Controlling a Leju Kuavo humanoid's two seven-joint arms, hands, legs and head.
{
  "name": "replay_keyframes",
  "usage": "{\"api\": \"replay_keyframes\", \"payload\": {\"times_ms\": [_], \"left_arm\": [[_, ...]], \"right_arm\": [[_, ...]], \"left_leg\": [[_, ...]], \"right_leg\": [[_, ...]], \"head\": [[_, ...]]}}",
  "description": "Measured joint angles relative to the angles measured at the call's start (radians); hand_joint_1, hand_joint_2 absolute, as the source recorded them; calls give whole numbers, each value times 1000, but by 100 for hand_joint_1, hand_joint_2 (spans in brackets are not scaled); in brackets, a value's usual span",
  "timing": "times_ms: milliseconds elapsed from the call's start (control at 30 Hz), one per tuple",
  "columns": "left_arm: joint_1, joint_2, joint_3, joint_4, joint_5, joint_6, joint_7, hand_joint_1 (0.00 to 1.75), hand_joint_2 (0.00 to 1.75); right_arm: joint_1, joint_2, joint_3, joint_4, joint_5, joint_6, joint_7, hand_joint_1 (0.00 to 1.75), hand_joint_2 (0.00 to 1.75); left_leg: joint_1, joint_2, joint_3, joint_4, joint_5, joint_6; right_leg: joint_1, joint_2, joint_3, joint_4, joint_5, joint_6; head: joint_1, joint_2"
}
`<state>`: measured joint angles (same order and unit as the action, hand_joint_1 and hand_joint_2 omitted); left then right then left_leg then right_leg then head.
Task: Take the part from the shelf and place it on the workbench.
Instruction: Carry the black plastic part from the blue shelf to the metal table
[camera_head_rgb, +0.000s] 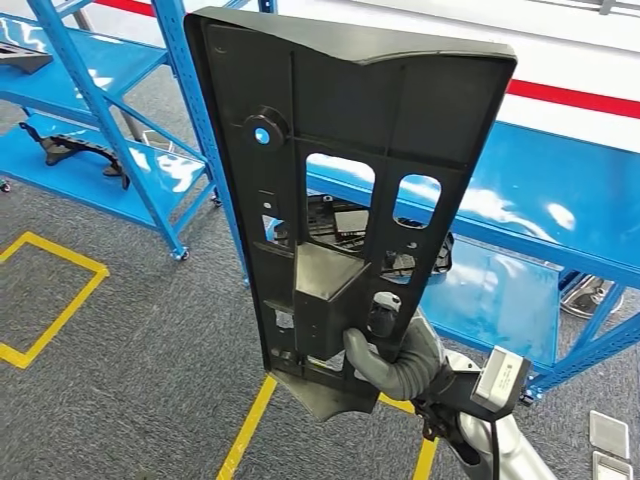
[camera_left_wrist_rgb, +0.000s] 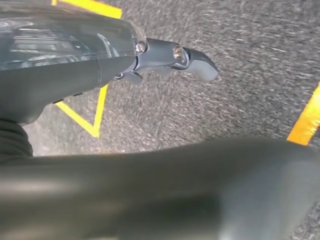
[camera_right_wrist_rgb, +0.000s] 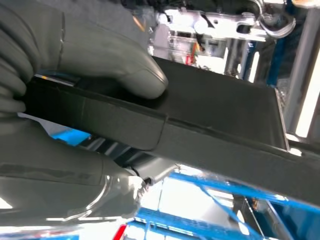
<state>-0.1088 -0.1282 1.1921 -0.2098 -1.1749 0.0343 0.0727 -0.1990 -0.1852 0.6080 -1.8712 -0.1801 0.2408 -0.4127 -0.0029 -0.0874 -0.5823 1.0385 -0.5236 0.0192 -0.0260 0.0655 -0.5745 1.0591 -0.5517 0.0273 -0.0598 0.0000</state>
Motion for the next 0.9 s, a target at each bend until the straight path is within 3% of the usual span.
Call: {"api": "replay_keyframes", "payload": {"times_ms": [33,100,167,233,267,333,367,400,467,533,600,633,700,733,800,833,867,900], "left_arm": [[0,0,0,0,0,0,0,0,175],[4,0,0,0,0,0,1,0,175],[6,0,0,0,0,0,1,0,175],[2,0,0,0,0,0,1,0,175],[0,0,0,0,0,0,1,0,175],[2,0,1,0,0,0,1,0,175],[4,0,1,0,0,0,1,0,175],[5,0,1,0,0,0,-1,0,175],[4,0,0,0,-4,-4,-12,0,175],[3,0,0,0,-10,-14,-26,0,175],[5,1,0,0,-12,-21,-33,0,175],[7,1,0,0,-12,-23,-34,0,175],[7,2,0,0,-11,-23,-36,0,175],[5,2,0,0,-11,-23,-36,0,175],[2,2,0,0,-8,-23,-35,0,175],[3,2,0,0,-6,-23,-34,0,175],[4,2,0,0,-4,-23,-32,0,175],[5,2,0,0,-2,-23,-31,0,175]], "right_arm": [[0,0,0,0,-1,1,0,175,175],[-1,0,0,1,-4,1,0,175,175],[-3,1,0,0,-5,1,0,175,175],[-3,2,0,0,-5,1,0,175,175],[-3,2,0,0,-6,1,0,175,175],[-2,2,0,1,-6,1,0,175,175],[-2,2,0,1,-6,1,0,175,175],[-2,2,0,1,-7,1,0,175,175],[-1,2,0,1,-6,1,-4,175,175],[4,1,-1,3,-4,1,-13,175,175],[9,0,-1,5,0,1,-24,175,175],[10,0,-1,6,2,1,-28,175,175],[14,-3,-1,8,4,1,-32,175,175],[19,-6,-2,10,4,1,-33,175,175],[33,-10,-2,13,5,2,-33,175,175],[40,-11,-3,14,6,3,-33,175,175],[45,-11,-3,15,7,4,-33,175,175],[49,-11,-3,16,8,5,-33,175,175]], "left_leg": [[2,-10,-5,2,1,-5],[6,-19,-11,4,1,-15],[4,15,-27,38,-22,-26],[7,61,-82,149,-76,-38],[10,70,-117,216,-102,-43],[16,78,-154,283,-109,-49],[18,82,-143,255,-82,-49],[19,91,-114,194,-44,-48],[11,136,-52,66,11,-39],[0,167,-34,19,17,-27],[-2,152,-37,13,16,-16],[0,142,-34,9,18,-9],[5,121,-28,1,21,4],[4,109,-27,0,20,7],[2,80,-26,0,19,11],[2,66,-25,1,19,11],[2,51,-22,1,18,11],[2,36,-19,2,17,9]], "right_leg": [[1,6,3,-6,-5,-4],[2,-13,6,-12,-6,-14],[-2,-38,11,-16,-6,-24],[-3,-66,15,-17,-10,-32],[-3,-81,17,-17,-12,-33],[-3,-108,21,-17,-17,-32],[-4,-120,26,-17,-21,-30],[-4,-132,32,-17,-25,-28],[-2,-153,43,-18,-34,-20],[3,-172,48,-20,-40,-10],[5,-190,54,-25,-44,-1],[3,-180,57,-21,-53,4],[1,-126,33,40,-95,5],[1,-96,2,102,-125,3],[4,-72,-69,228,-167,0],[5,-69,-89,255,-162,1],[5,-67,-91,240,-135,1],[4,-60,-76,189,-92,1]], "head": [[0,0],[0,0],[-1,0],[-1,0],[-1,0],[-1,0],[-1,0],[-1,0],[-1,0],[-2,0],[-2,0],[-2,0],[-1,0],[0,0],[0,0],[0,0],[0,0],[0,0]]}}
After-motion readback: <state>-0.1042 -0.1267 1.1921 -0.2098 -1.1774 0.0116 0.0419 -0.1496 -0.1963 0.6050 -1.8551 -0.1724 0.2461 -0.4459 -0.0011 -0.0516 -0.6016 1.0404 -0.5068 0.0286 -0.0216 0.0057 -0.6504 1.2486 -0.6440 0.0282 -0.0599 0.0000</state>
